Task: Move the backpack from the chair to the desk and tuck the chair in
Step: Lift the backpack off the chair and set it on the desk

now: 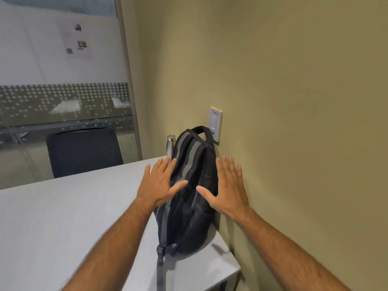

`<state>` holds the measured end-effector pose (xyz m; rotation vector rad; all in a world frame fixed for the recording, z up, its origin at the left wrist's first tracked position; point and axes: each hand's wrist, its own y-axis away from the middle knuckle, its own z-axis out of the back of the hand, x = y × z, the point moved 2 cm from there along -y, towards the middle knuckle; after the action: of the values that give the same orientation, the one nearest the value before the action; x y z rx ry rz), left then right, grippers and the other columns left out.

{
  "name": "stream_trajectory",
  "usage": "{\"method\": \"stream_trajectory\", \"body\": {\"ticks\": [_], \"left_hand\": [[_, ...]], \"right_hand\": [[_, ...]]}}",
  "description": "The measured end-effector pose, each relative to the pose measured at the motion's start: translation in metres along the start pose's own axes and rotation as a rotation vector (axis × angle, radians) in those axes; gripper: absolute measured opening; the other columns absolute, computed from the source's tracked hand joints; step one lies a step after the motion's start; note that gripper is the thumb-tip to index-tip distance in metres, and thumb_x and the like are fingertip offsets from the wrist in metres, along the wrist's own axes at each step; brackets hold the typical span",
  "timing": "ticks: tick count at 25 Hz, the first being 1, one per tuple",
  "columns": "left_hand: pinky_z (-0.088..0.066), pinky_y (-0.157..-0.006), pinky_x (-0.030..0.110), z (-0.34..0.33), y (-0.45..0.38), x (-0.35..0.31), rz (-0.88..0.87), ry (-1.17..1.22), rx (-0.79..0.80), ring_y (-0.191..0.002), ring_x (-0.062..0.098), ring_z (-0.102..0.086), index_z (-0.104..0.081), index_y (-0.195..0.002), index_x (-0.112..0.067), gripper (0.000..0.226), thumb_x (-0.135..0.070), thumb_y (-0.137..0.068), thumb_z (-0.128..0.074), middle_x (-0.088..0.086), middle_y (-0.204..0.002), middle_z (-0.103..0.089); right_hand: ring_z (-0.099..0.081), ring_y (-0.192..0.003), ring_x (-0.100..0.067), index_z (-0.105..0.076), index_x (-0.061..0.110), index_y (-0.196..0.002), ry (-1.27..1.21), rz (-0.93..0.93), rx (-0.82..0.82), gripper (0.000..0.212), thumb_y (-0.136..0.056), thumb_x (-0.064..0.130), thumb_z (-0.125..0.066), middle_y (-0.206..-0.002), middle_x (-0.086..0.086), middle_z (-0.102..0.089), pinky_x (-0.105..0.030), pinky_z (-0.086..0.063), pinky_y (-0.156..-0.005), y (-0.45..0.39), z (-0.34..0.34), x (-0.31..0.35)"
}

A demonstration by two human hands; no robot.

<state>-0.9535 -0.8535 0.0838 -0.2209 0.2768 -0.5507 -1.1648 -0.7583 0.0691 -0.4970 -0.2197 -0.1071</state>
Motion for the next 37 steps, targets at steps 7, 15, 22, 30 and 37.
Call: {"method": "stream_trajectory", "body": {"ticks": [7,15,22,30,37], "left_hand": [[-0.001,-0.126,0.059,-0.005,0.143,-0.037,0.117,-0.107,0.083,-0.157,0.026,0.001,-0.006,-0.161,-0.031,0.106,-0.09,-0.074,-0.011,0.001,-0.172,0.0],[0.007,-0.124,0.057,0.009,0.271,-0.039,0.145,-0.188,0.072,-0.157,0.027,0.008,0.003,-0.161,-0.032,0.106,-0.092,-0.074,-0.009,0.001,-0.17,0.01],[0.008,-0.125,0.057,0.037,0.387,-0.049,0.1,-0.193,0.089,-0.155,0.026,0.014,0.01,-0.159,-0.032,0.106,-0.093,-0.073,-0.007,-0.002,-0.167,0.02],[0.003,-0.126,0.058,0.064,0.521,-0.072,0.118,-0.182,0.166,-0.156,0.023,0.014,0.01,-0.16,-0.028,0.107,-0.093,-0.078,-0.017,0.002,-0.169,0.016],[0.001,-0.126,0.058,0.091,0.624,-0.077,0.173,-0.221,0.161,-0.156,0.023,0.011,0.008,-0.16,-0.026,0.113,-0.096,-0.074,-0.005,0.003,-0.17,0.012]], "right_hand": [[0.023,-0.152,-0.022,0.006,0.017,-0.163,0.022,0.052,0.125,0.114,-0.081,0.094,-0.014,-0.172,-0.009,0.011,-0.054,0.01,-0.126,0.113,0.012,0.001],[0.017,-0.154,-0.025,-0.001,0.016,-0.164,0.083,0.045,0.155,0.119,-0.076,0.097,-0.002,-0.172,-0.01,0.004,-0.058,0.005,-0.125,0.219,0.027,0.032],[0.021,-0.152,-0.023,0.003,0.019,-0.164,0.095,0.012,0.16,0.12,-0.073,0.098,0.002,-0.173,-0.008,0.007,-0.056,0.01,-0.125,0.323,0.074,0.077],[0.018,-0.156,-0.025,0.007,0.015,-0.163,0.038,0.009,0.207,0.116,-0.079,0.094,-0.005,-0.172,-0.009,0.01,-0.05,0.018,-0.121,0.445,0.127,0.125],[0.024,-0.151,-0.019,0.006,0.013,-0.162,-0.068,0.053,0.244,0.113,-0.081,0.089,-0.011,-0.173,-0.009,0.009,-0.052,0.014,-0.124,0.521,0.146,0.161]]}}
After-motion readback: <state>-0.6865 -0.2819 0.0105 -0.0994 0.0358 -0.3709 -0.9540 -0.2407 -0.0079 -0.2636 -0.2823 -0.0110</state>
